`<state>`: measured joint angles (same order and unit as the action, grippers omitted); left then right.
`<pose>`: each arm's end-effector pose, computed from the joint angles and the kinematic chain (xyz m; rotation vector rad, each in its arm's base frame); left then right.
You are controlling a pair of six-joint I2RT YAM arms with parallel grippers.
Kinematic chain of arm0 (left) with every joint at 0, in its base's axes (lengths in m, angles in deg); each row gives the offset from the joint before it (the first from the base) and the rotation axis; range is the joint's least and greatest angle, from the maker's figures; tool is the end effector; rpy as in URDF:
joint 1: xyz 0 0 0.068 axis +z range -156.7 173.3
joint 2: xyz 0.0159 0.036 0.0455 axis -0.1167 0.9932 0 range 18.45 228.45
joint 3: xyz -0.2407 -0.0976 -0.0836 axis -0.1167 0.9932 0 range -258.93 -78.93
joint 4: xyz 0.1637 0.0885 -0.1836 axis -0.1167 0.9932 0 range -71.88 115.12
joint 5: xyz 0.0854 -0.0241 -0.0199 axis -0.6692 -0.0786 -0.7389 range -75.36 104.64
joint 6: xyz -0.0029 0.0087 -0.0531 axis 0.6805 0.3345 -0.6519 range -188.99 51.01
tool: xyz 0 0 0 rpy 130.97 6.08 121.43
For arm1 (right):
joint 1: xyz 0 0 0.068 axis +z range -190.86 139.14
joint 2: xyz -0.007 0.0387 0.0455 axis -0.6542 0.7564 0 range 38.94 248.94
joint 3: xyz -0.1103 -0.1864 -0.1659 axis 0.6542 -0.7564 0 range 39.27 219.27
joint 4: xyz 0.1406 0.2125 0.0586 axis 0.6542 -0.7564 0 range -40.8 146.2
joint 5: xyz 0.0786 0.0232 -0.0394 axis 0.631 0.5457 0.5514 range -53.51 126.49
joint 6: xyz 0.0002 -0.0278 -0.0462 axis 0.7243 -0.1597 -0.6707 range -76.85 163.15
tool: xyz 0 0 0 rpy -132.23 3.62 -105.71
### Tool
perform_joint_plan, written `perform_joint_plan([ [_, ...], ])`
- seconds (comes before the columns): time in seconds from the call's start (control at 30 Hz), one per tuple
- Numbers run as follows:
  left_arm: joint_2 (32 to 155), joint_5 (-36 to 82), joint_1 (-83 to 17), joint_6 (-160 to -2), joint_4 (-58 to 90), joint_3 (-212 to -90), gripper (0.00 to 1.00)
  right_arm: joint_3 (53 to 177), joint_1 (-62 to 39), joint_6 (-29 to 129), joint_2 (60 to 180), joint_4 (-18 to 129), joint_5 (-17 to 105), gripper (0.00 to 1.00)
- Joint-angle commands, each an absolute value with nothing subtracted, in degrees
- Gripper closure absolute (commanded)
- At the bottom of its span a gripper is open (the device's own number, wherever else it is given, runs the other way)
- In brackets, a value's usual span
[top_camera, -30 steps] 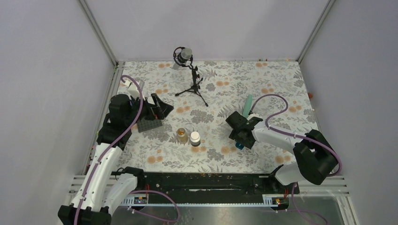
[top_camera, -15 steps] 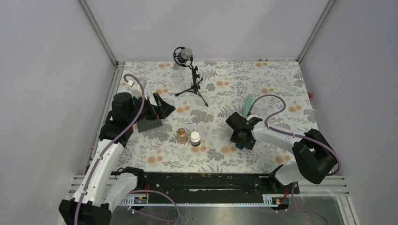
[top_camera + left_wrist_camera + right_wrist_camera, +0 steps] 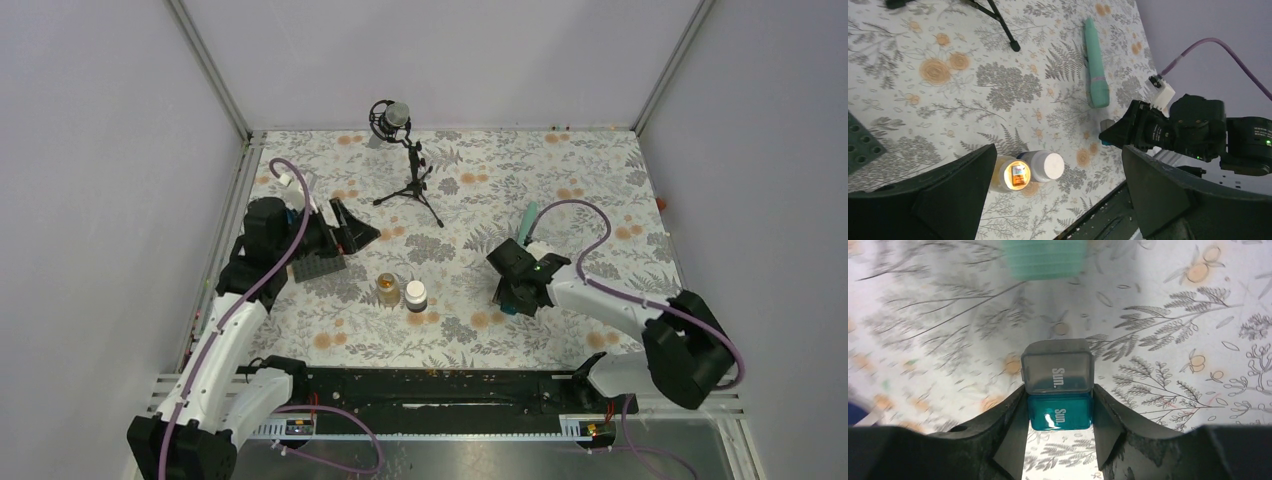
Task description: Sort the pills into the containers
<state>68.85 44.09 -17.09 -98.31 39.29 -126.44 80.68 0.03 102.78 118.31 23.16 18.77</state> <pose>0.1888 -0.0525 0.3217 0.0075 2.0606 -0.9497 0.1860 0.1466 0.1676 0.5080 2.6464 0.0783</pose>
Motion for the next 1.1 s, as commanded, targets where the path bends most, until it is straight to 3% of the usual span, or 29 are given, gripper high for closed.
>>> perform_joint_plan([
  [0.0, 68.8, 49.6, -19.1, -104.8, 31.7, -123.6, 0.04, 81.6, 0.6, 89.0, 110.1, 28.7, 23.2, 0.63],
  [0.17, 70.9, 50.4, -25.5, -113.6, 21.2, -120.3, 0.08, 82.4, 0.6, 72.9, 104.1, 41.1, 40.3, 0.65],
  [0.47, 84.9, 50.1, -35.4, -124.8, 5.4, -122.1, 0.19, 88.9, 0.7, 59.4, 101.8, 44.5, 52.4, 0.63],
  [0.63, 91.4, 49.8, -39.0, -128.2, 2.5, -125.2, 0.31, 91.3, 0.9, 55.9, 102.6, 44.3, 52.1, 0.60],
  [0.9, 95.0, 50.5, -40.2, -132.2, -3.1, -126.9, 0.25, 94.8, 0.9, 54.6, 108.0, 42.8, 50.7, 0.59],
  [1.07, 96.9, 50.1, -40.9, -131.4, -1.7, -127.1, 0.27, 95.0, 0.8, 56.0, 109.5, 44.2, 51.4, 0.59],
])
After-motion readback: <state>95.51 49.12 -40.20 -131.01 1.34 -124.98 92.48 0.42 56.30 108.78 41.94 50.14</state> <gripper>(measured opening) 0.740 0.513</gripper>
